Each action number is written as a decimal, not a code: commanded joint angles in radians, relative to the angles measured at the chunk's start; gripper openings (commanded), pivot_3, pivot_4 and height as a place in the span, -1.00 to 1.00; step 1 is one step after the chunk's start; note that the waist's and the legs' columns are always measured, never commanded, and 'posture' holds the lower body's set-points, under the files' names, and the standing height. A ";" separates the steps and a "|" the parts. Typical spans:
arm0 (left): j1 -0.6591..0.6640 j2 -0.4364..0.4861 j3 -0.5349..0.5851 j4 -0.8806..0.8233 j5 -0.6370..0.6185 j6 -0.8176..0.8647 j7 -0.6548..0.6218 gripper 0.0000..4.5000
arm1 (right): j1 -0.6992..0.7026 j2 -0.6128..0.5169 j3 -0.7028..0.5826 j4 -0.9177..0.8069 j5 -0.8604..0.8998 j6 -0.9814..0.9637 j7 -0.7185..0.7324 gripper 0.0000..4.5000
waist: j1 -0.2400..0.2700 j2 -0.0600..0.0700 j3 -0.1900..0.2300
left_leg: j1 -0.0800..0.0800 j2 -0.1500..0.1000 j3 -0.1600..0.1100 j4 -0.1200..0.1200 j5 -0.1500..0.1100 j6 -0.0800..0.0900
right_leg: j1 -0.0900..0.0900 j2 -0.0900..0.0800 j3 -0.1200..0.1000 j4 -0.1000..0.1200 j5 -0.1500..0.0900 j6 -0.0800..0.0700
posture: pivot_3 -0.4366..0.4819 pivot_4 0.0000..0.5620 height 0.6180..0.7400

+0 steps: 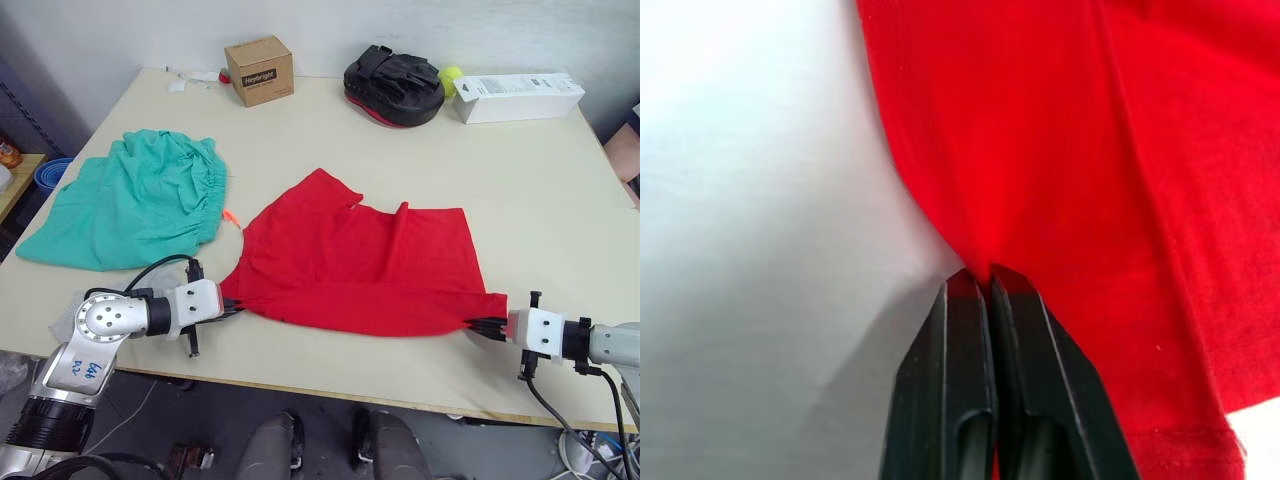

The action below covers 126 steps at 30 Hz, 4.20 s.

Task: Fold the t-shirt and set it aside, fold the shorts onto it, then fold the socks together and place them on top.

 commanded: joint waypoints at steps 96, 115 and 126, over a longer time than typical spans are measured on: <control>-0.574 -0.296 0.071 0.519 -0.125 0.171 -0.056 -1.00 | -0.756 0.035 -0.008 0.611 0.040 0.483 0.280 -1.00 | -0.025 -0.006 0.004 | -0.022 -0.002 0.005 0.020 0.009 0.009 | -0.017 -0.001 -0.003 0.019 0.002 0.004 | -0.05 -0.47 1.00; -0.223 -0.220 0.115 0.204 -0.117 -0.087 -0.018 -1.00 | -0.341 0.015 -0.120 0.254 0.161 0.464 0.219 -1.00 | -0.021 -0.006 0.004 | -0.020 -0.002 0.005 0.017 0.008 0.008 | -0.016 -0.002 -0.002 0.014 0.002 0.004 | -0.05 -0.47 1.00; -0.129 -0.180 0.083 0.204 -0.067 -0.189 0.000 -1.00 | -0.244 0.019 -0.090 0.253 0.127 0.299 0.218 -1.00 | -0.021 -0.006 0.004 | -0.019 -0.002 0.005 0.015 0.008 0.009 | -0.016 -0.002 -0.002 0.013 0.002 0.004 | -0.05 -0.47 1.00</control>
